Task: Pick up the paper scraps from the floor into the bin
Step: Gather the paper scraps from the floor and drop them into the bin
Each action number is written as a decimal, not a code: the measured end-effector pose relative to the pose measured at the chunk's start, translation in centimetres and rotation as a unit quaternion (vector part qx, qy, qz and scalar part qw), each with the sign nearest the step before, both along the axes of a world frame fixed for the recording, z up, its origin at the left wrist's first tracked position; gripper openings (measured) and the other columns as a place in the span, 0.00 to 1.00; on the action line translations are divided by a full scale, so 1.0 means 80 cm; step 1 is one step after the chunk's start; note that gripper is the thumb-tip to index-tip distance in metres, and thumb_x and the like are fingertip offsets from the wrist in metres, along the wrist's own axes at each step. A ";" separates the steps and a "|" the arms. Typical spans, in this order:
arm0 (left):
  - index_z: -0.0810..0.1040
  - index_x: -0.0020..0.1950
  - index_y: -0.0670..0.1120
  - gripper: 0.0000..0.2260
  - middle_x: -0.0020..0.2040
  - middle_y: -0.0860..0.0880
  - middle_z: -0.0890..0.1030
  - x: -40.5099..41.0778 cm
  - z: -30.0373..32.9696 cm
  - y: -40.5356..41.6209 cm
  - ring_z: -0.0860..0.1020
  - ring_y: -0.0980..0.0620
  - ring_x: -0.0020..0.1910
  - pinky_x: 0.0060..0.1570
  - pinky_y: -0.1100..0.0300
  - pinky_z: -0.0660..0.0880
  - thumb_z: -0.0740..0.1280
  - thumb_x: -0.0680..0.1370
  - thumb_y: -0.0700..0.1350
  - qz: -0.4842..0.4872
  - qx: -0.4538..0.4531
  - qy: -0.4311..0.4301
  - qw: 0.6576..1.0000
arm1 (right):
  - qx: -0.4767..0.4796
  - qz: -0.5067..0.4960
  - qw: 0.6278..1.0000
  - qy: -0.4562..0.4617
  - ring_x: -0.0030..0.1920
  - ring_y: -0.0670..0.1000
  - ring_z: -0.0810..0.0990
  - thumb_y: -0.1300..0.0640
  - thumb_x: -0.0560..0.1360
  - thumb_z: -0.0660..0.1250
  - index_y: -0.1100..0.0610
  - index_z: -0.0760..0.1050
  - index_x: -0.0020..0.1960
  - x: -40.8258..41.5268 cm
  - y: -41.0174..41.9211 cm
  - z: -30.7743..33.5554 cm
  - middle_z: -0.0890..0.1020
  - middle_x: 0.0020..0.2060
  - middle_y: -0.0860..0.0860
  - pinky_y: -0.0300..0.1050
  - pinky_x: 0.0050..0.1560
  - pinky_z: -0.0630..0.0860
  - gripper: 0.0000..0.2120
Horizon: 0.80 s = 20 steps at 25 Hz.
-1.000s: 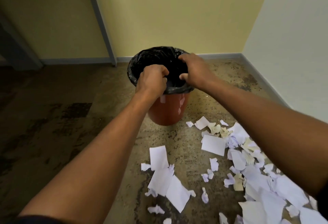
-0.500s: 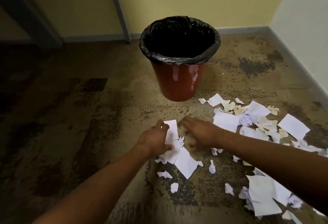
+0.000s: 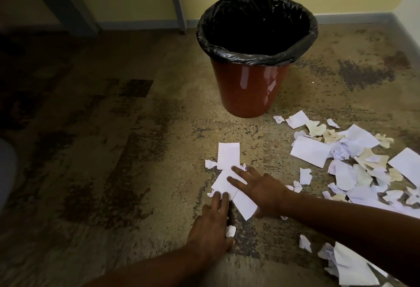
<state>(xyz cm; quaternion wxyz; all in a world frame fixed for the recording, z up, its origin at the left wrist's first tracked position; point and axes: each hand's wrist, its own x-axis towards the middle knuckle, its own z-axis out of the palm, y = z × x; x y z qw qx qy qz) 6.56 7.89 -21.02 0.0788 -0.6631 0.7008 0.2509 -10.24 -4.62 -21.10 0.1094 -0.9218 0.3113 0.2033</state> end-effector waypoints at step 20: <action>0.65 0.75 0.48 0.26 0.66 0.45 0.68 0.026 -0.023 -0.090 0.78 0.43 0.59 0.58 0.51 0.75 0.68 0.78 0.43 0.155 -0.055 0.097 0.982 | 0.001 -0.017 1.000 0.013 0.74 0.64 0.59 0.48 0.70 0.74 0.47 0.52 0.77 0.042 -0.065 -0.012 0.52 0.78 0.54 0.58 0.63 0.72 0.44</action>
